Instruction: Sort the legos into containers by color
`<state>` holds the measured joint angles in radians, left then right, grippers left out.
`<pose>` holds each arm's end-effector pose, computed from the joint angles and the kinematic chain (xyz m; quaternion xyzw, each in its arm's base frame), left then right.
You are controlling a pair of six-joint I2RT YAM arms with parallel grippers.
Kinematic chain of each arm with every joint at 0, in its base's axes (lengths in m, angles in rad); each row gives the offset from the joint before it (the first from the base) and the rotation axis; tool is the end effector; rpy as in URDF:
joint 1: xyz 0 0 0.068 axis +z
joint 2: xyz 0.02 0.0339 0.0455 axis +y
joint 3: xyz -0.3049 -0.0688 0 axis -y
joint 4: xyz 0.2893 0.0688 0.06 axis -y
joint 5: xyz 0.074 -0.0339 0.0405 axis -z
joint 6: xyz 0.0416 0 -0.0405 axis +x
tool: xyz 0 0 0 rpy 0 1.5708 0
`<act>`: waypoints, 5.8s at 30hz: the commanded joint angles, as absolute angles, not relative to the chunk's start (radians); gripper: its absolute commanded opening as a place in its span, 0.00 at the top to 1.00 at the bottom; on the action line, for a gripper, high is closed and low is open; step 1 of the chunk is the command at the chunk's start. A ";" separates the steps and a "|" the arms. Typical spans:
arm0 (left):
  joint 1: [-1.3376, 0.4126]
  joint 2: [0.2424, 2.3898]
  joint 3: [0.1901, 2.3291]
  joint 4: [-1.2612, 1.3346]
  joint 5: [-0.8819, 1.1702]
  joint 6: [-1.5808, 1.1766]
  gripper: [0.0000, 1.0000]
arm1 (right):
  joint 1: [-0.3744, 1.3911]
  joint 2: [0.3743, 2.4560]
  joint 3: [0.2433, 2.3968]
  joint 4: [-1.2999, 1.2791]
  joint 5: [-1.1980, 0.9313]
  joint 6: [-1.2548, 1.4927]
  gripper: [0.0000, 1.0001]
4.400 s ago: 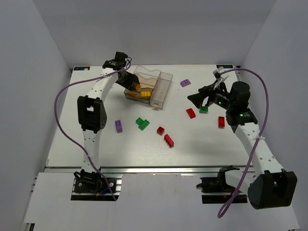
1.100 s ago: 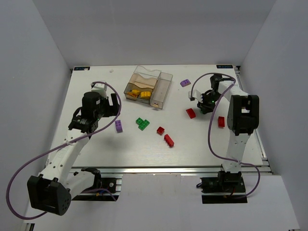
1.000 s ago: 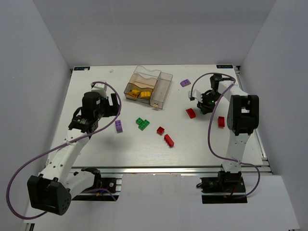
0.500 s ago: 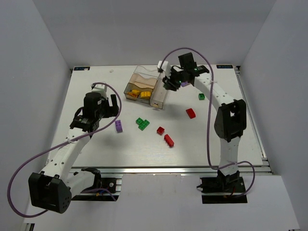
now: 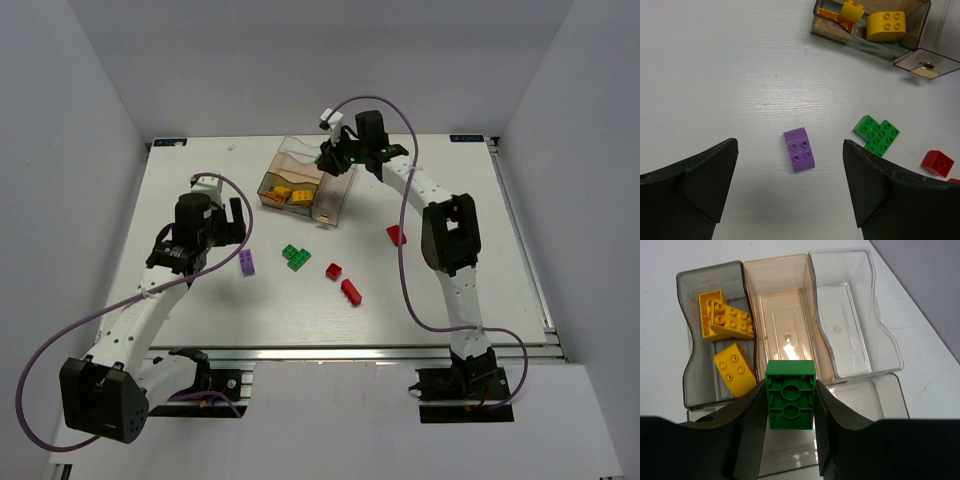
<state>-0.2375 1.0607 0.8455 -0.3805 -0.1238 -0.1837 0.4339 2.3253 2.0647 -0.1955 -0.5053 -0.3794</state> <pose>0.2558 -0.0566 0.3117 -0.0053 0.8823 -0.0443 0.4687 0.5567 0.2802 0.2705 -0.4465 0.7024 0.2260 0.5062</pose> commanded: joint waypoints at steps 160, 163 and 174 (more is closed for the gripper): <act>-0.457 2.298 2.131 -0.449 -0.186 -0.333 0.95 | -0.057 1.379 1.108 -0.245 -1.039 -0.110 1.00; -0.448 2.315 2.131 -0.448 -0.183 -0.337 0.70 | -0.058 1.381 1.108 -0.245 -1.035 -0.112 0.93; -0.439 2.292 2.100 -0.437 -0.153 -0.327 0.27 | -0.060 1.410 1.120 -0.265 -0.901 -0.153 0.46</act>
<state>-0.4477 2.3428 2.1090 -0.4603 -0.1715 -0.3393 -0.0597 1.3983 1.0840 -0.2577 -0.9611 -0.1280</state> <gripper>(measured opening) 0.725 0.531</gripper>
